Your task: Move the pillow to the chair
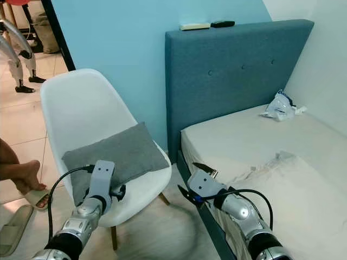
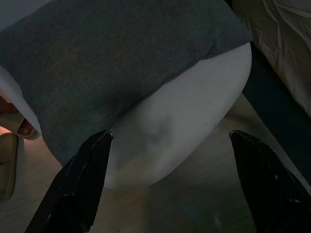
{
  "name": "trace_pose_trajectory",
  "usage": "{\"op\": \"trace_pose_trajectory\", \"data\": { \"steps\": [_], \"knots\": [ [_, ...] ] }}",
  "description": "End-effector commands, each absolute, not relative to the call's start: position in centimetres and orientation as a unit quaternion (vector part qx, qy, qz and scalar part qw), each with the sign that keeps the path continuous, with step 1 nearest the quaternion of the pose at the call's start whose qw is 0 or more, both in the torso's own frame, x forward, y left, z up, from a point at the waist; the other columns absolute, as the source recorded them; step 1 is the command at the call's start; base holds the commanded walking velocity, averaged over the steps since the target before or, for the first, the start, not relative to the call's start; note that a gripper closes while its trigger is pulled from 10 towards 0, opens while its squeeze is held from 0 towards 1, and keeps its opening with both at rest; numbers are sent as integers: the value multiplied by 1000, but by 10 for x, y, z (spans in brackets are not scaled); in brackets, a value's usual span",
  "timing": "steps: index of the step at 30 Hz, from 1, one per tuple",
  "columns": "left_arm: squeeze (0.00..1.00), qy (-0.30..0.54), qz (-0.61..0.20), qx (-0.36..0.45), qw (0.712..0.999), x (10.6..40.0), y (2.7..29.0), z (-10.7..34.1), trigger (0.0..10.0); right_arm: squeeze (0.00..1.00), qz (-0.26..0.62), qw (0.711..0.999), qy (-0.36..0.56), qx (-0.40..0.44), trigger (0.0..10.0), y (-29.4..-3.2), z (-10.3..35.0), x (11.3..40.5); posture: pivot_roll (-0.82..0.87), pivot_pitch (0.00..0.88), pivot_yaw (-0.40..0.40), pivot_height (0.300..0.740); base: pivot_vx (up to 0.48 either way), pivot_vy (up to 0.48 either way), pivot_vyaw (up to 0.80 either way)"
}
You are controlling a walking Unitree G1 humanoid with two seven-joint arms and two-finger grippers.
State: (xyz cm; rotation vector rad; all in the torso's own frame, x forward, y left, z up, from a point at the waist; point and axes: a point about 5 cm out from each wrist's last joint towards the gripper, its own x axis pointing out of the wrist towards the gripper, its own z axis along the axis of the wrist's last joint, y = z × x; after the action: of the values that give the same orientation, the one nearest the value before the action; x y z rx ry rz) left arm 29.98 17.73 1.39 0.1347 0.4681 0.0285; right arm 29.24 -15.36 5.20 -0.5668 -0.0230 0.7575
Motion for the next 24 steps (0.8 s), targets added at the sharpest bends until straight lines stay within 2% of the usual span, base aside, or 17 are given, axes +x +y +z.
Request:
{"op": "trace_pose_trajectory", "data": {
  "steps": [1,24],
  "knots": [
    [0,231,13,63,971,300,174,14,10000,0,359,893,-13,-271,10000,-157,54,294,-94,64,-48,740,0,0,0],
    [0,230,12,61,971,302,171,15,10000,0,354,895,-11,-271,10000,-162,57,297,-102,67,-48,740,0,0,0]
  ]
}}
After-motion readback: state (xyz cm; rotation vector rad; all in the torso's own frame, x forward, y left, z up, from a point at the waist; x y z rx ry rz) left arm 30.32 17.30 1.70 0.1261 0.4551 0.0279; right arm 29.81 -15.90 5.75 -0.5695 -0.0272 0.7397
